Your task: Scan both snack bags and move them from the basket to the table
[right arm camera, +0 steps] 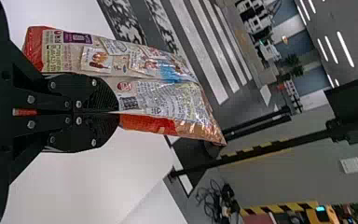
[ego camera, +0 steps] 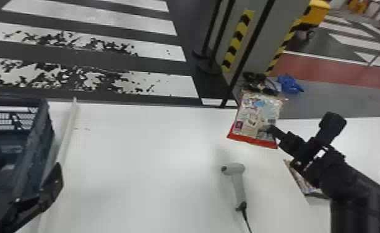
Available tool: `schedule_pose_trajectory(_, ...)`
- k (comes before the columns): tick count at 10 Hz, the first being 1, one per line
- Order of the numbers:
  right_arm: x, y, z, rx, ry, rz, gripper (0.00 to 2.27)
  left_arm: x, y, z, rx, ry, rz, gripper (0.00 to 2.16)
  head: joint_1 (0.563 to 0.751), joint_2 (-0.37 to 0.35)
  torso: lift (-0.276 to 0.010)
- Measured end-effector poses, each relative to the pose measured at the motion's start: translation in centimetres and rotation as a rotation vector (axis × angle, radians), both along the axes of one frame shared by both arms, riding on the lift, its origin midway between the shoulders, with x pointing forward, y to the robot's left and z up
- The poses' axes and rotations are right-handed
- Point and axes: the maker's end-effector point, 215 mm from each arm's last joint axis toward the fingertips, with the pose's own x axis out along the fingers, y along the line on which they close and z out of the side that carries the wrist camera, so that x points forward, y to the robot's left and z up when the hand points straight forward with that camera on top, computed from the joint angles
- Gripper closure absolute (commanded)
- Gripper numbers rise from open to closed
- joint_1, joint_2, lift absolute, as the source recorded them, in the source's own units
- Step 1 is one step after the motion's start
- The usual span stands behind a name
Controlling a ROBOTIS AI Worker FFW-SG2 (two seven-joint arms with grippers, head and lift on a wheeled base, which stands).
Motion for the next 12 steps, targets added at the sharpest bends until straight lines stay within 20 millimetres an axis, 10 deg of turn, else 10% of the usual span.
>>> schedule_pose_trajectory(7, -3.6, -15.0, -1.4, -0.508, 0.175, -0.671, 2.25, 0.7, 0.5, -0.2, -0.009, 0.008, -0.002, 0.05, 0.695, -0.350, -0.098)
schedule_pose_trajectory(12, -8.8, -23.4, -4.1, -0.334, 0.205, -0.936, 2.25, 1.4, -1.3, 0.3, -0.017, -0.001, -0.049, 0.05, 0.695, -0.350, -0.098)
